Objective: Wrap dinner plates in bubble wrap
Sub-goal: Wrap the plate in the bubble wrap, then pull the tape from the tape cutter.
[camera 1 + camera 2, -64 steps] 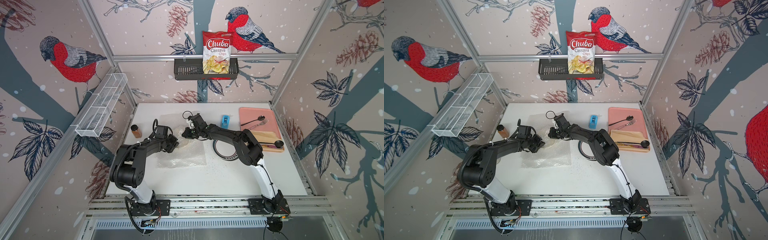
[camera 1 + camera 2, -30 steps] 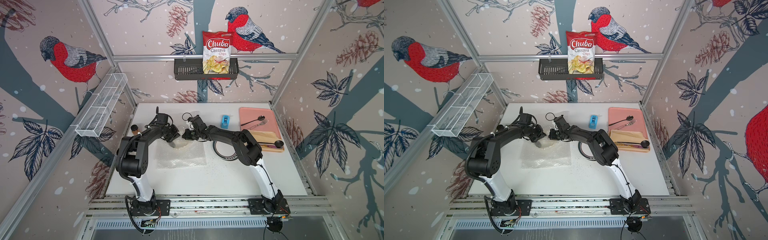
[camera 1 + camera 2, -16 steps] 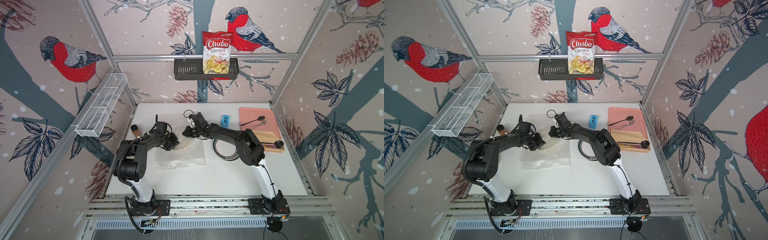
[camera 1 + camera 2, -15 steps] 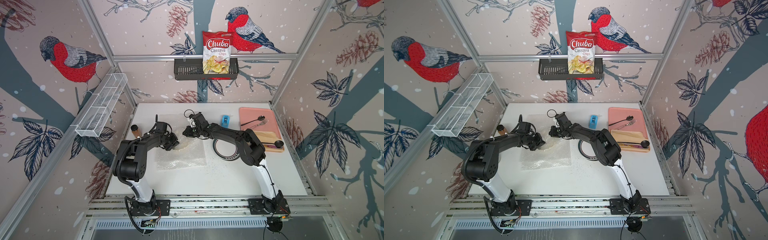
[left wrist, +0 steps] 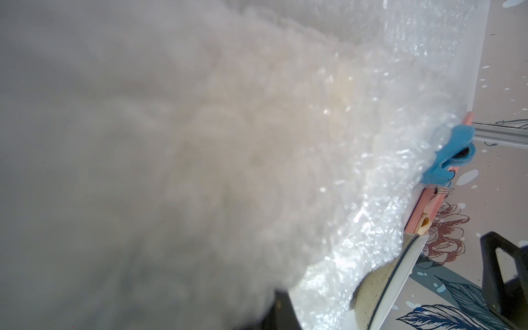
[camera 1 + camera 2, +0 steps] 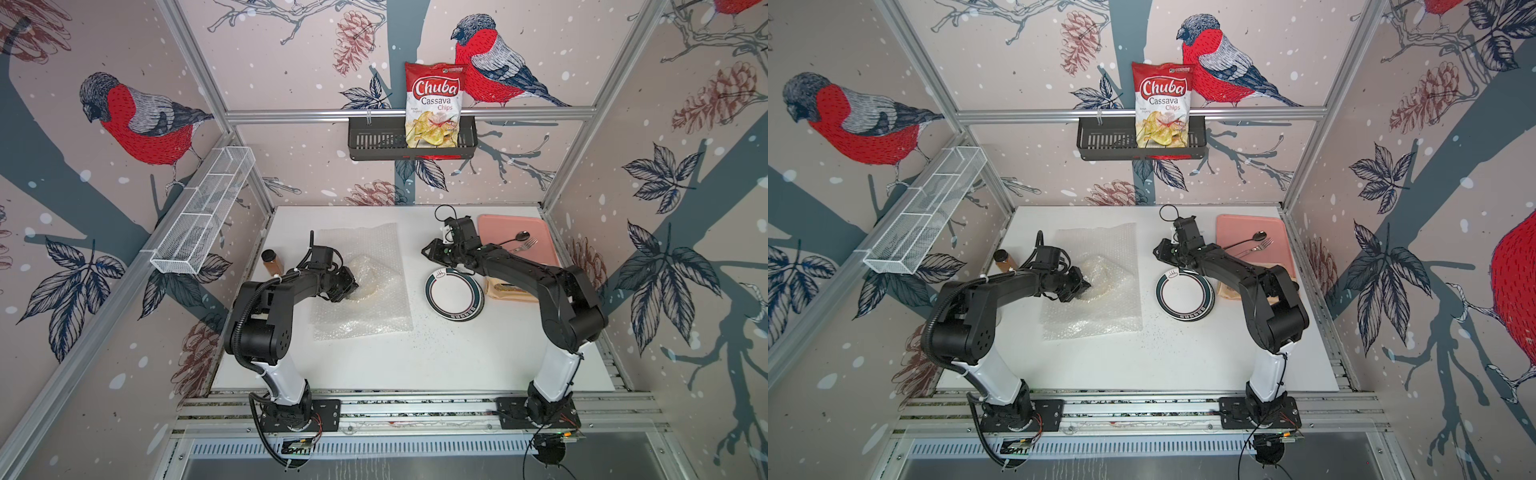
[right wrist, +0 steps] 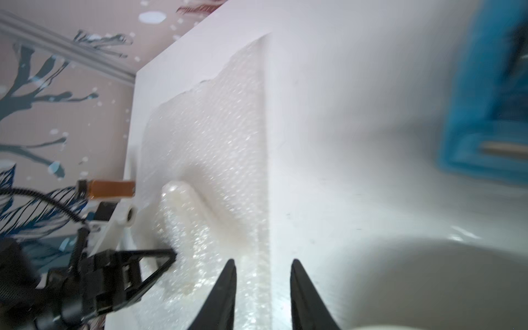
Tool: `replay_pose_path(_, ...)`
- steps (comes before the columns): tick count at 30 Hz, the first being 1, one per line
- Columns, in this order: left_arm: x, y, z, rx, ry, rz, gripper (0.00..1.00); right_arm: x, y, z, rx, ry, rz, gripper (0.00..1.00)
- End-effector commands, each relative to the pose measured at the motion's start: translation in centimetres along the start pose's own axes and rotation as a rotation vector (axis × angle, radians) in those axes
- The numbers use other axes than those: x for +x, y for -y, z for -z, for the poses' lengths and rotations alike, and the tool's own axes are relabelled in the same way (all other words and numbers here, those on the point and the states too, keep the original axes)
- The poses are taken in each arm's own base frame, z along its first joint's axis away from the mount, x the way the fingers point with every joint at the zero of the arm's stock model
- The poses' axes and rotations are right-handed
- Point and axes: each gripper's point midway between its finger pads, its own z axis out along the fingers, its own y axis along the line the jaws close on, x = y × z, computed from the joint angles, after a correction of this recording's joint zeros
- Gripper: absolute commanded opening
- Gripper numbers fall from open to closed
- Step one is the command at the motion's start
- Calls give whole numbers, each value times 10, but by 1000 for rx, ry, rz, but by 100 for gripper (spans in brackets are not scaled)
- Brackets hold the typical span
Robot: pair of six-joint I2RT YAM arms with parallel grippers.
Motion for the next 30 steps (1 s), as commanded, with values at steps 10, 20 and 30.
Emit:
replay_pose_path(10, 19, -38, -1, -138, -48, 80, 0, -8, 84, 14, 136, 83, 72, 43)
replay_pose_path(20, 19, -44, -2, -147, -46, 105, 0, -17, 94, -7, 43, 79, 77, 42)
replay_pose_path(30, 17, -45, -3, -154, -44, 120, 0, -22, 98, -26, 27, 51, 75, 41)
